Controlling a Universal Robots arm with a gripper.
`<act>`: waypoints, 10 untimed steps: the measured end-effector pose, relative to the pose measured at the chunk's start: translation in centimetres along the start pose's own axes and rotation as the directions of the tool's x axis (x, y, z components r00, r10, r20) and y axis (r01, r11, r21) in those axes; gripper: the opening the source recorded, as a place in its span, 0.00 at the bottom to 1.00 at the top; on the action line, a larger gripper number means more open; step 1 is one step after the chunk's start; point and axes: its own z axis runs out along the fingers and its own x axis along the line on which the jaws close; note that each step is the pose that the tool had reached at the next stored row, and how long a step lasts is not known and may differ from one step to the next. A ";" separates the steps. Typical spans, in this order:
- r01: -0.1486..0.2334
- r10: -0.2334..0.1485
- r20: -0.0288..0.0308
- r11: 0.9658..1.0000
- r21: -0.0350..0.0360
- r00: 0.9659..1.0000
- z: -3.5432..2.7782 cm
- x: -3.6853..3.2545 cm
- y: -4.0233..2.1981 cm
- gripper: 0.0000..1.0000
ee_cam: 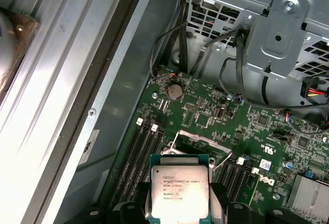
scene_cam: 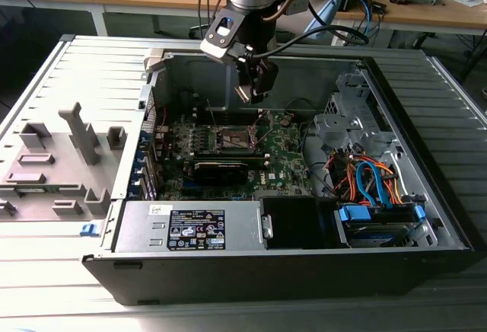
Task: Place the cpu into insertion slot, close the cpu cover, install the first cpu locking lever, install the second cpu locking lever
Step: 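Place the cpu into insertion slot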
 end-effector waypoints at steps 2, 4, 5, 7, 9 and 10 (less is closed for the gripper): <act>-0.001 0.001 0.000 1.000 0.000 1.000 0.00 0.00 0.00 0.54; -0.003 0.003 0.000 1.000 0.000 1.000 0.01 0.00 0.00 0.54; -0.004 0.004 0.000 1.000 0.000 1.000 0.01 0.00 0.00 0.54; -0.006 0.006 0.000 1.000 0.000 1.000 0.01 0.00 0.00 0.54; -0.008 0.008 0.001 1.000 0.000 1.000 0.02 0.00 0.00 0.54; -0.009 0.009 0.001 1.000 0.000 1.000 0.02 0.00 0.00 0.54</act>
